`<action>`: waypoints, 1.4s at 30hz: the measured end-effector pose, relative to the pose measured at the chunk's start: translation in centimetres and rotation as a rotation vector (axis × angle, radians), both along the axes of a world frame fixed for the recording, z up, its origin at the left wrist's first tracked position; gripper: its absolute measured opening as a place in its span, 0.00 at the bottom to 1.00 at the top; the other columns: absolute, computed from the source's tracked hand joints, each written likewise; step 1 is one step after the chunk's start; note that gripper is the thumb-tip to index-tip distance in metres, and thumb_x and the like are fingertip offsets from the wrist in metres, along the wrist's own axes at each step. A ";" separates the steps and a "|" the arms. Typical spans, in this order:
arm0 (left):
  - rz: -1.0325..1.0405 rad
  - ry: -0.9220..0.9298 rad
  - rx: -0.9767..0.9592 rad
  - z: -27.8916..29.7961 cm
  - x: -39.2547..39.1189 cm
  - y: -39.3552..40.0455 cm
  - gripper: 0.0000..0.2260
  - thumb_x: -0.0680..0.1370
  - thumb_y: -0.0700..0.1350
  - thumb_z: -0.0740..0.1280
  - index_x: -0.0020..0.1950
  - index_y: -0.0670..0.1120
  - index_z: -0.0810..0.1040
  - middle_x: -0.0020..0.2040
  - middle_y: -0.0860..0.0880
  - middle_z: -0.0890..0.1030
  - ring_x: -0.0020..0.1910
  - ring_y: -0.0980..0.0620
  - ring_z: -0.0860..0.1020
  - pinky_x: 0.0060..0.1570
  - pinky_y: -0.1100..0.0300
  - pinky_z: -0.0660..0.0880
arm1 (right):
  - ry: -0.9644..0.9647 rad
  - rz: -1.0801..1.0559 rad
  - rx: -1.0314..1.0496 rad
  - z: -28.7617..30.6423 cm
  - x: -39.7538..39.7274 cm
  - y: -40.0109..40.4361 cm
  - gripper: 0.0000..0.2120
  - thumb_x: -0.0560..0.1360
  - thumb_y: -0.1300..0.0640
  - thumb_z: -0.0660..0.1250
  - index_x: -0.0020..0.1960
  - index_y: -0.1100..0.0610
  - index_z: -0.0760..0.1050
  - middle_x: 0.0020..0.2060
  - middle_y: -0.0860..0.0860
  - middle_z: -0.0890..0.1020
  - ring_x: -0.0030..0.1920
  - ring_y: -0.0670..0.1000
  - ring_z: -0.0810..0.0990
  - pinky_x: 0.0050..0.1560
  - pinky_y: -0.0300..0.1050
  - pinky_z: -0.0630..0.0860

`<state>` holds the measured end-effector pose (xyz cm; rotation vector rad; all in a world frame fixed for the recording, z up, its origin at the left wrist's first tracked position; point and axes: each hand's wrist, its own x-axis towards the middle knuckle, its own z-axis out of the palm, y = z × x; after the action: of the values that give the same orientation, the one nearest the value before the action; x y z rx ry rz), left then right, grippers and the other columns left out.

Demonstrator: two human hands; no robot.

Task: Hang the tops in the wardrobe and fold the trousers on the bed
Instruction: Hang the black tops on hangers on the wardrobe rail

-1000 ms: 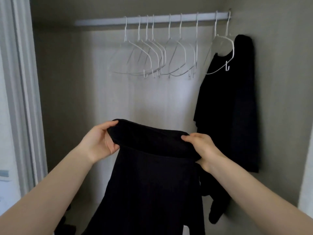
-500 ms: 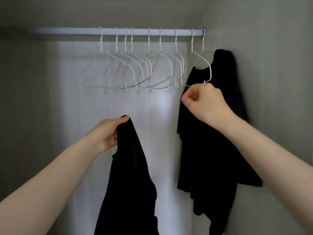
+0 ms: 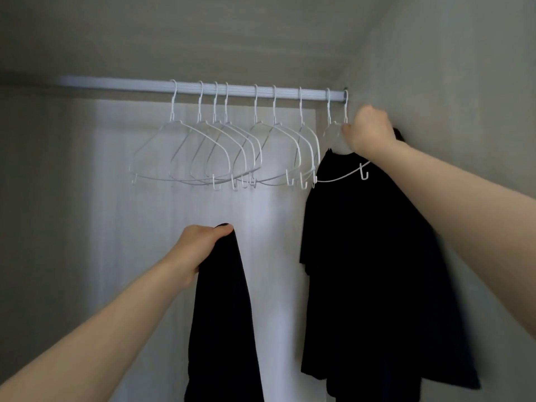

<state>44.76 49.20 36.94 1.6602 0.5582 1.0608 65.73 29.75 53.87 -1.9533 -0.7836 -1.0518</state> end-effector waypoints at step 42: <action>0.241 0.113 -0.045 -5.3 -3.0 -12.4 0.13 0.76 0.51 0.71 0.44 0.40 0.80 0.42 0.42 0.82 0.36 0.46 0.79 0.37 0.59 0.74 | 1.047 0.949 0.090 -18.6 -10.8 -20.6 0.09 0.81 0.54 0.54 0.52 0.53 0.73 0.46 0.53 0.77 0.53 0.56 0.81 0.50 0.67 0.77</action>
<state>41.74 36.78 31.62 1.6497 0.8670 1.1223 54.97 9.19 35.26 -1.4323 -0.8301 0.4762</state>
